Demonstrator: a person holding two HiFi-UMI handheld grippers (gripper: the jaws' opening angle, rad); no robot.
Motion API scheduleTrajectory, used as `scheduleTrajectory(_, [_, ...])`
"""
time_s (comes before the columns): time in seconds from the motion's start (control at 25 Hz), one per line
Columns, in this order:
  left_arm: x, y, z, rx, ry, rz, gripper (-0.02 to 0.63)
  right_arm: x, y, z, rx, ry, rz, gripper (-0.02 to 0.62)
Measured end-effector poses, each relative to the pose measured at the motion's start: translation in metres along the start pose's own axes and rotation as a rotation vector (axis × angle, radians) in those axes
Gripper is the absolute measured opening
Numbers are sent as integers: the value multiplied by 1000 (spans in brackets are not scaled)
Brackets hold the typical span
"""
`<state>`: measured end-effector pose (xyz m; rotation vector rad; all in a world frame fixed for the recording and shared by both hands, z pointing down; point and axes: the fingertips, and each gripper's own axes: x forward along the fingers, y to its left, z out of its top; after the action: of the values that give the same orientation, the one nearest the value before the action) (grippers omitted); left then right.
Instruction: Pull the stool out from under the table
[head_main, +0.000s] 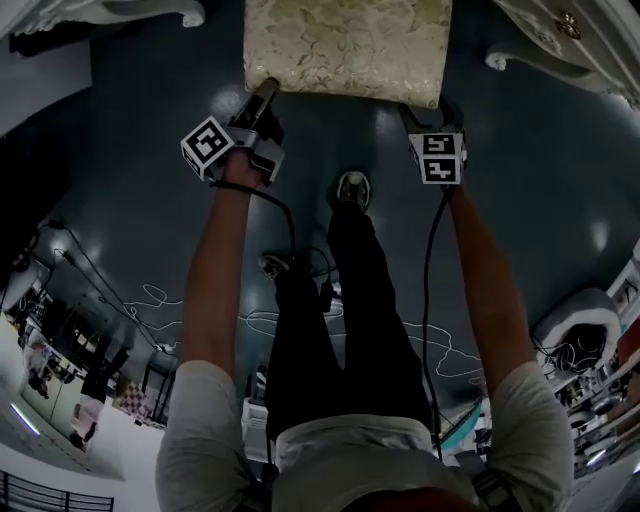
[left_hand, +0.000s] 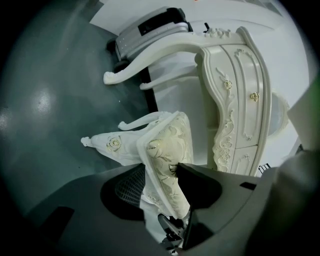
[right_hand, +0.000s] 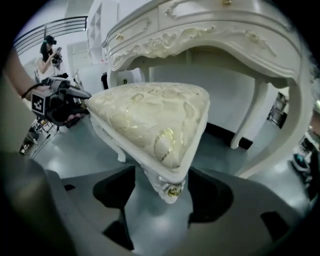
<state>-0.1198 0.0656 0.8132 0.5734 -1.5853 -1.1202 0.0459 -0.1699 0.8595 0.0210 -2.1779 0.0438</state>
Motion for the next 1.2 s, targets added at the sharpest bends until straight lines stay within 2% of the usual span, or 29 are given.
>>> scheduleTrajectory(0.16, [0, -1, 1, 3, -3, -5, 202, 15, -7, 4, -49, 26, -12, 324])
scheduleTrajectory(0.44, [-3, 2, 1, -2, -45, -5, 196, 15, -4, 1, -48, 67, -21, 315])
scheduleTrajectory(0.68, [-2, 1, 2, 11, -32, -15, 193, 13, -2, 0, -42, 52, -32, 310])
scheduleTrajectory(1.2, [-8, 2, -1, -9, -24, 4, 189, 4, 4, -10, -65, 90, -14, 295])
